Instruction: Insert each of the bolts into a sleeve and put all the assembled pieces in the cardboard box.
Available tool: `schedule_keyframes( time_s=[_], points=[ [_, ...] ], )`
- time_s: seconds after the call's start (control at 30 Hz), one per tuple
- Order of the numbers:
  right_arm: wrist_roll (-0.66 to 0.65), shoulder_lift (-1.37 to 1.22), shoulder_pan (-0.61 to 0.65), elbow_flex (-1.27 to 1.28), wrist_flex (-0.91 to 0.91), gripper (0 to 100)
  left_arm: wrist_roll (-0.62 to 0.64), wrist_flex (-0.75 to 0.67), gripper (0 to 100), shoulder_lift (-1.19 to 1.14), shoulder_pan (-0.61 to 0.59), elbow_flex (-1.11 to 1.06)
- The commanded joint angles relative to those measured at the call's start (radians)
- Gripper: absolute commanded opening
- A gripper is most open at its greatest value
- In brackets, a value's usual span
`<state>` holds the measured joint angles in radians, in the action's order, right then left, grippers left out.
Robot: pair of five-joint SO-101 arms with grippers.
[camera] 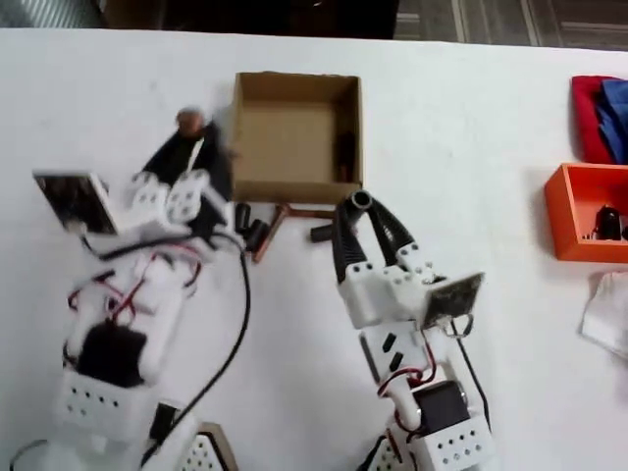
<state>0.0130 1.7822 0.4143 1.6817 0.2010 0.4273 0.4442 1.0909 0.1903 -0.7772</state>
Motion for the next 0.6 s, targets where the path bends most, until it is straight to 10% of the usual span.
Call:
schedule_keyframes(
  time_s=[0.0,0.57],
  points=[
    [-0.126,0.016,0.007,0.011,0.018,2.2,0.02,0.138,3,-0.155,0.137,0.266],
    [-0.126,0.01,0.007,0.011,0.071,2.2,-0.057,0.213,3,-0.278,0.29,0.255]
  ],
)
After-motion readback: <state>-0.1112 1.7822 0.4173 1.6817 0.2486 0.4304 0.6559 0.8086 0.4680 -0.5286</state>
